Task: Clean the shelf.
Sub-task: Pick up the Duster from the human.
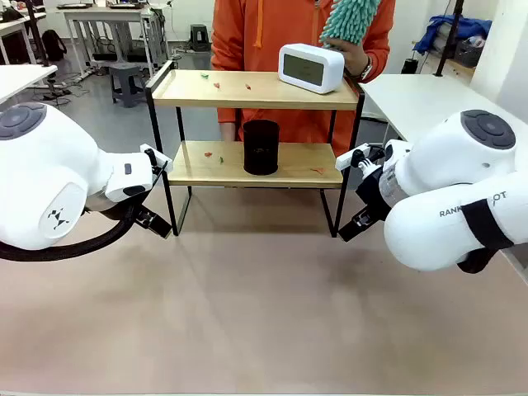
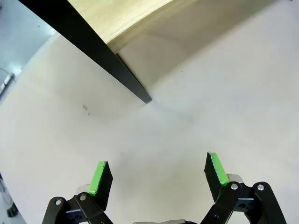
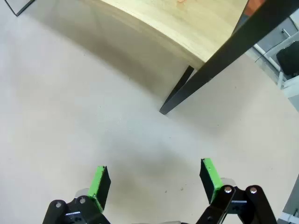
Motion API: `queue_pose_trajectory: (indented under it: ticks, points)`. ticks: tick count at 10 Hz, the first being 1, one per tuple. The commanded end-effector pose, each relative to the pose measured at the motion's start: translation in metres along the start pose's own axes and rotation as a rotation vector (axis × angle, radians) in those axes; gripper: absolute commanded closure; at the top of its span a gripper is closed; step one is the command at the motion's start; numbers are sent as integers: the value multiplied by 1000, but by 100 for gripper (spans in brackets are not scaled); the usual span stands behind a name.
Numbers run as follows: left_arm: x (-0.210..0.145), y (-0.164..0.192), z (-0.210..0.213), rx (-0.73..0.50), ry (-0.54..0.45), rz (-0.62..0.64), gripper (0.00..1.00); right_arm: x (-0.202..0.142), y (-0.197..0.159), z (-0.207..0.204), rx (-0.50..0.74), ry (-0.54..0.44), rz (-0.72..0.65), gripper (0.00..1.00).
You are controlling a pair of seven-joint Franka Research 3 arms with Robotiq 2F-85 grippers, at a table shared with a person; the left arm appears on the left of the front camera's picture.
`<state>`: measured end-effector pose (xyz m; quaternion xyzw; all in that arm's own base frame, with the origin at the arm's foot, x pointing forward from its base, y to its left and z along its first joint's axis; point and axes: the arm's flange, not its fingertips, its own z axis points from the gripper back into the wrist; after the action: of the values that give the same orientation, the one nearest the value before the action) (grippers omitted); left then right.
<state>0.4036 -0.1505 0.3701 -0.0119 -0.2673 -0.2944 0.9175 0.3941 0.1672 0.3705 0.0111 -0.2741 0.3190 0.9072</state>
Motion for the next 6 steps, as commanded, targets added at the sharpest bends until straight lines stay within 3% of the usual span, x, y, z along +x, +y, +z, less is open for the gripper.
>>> queue_pose_trajectory:
  ticks: [1, 6]
  points:
    - [0, 0, 0, 0, 0, 0, 0, 0, 0, 0, 0, 0, 0, 0]
    - [0, 0, 0, 0, 0, 0, 0, 0, 0, 0, 0, 0, 0, 0]
